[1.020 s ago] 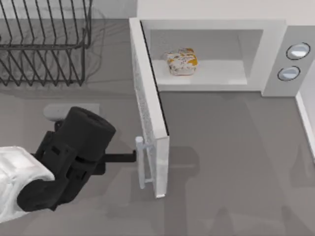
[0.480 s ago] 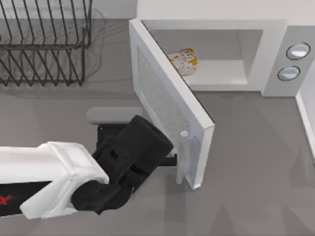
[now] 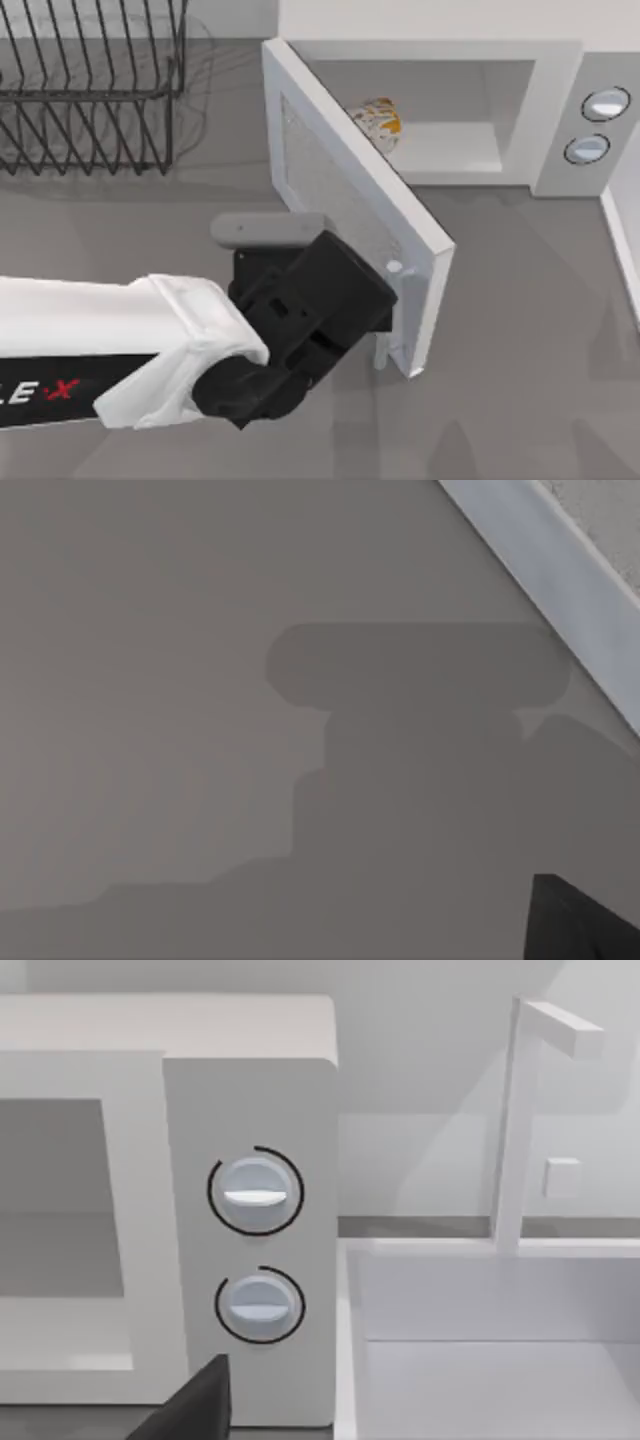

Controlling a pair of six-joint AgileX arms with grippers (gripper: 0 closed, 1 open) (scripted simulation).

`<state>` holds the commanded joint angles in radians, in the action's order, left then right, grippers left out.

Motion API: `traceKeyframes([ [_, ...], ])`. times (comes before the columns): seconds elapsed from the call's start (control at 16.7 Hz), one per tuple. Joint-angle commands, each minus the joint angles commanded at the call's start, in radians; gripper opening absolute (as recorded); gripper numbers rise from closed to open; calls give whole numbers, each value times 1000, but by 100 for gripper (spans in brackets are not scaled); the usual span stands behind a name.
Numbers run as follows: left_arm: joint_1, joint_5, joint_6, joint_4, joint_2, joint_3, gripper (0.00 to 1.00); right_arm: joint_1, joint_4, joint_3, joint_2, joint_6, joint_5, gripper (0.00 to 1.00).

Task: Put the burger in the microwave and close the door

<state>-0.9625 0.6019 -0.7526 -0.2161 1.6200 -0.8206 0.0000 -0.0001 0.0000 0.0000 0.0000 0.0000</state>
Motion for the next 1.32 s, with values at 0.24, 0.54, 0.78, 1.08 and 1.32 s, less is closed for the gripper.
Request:
traceKeyframes([
  [0.24,-78,38,-81,-74,131,-158,0,0,0,0,0,0,0,100],
  [0.54,-135,66,-142,-132,229,-278,0,0,0,0,0,0,0,100],
  [0.78,-113,72,-138,-140,224,-282,0,0,0,0,0,0,0,100],
  [1.08,-148,86,-179,-212,319,-425,0,0,0,0,0,0,0,100],
  [1.32,-193,104,-231,-308,442,-611,0,0,0,0,0,0,0,100],
])
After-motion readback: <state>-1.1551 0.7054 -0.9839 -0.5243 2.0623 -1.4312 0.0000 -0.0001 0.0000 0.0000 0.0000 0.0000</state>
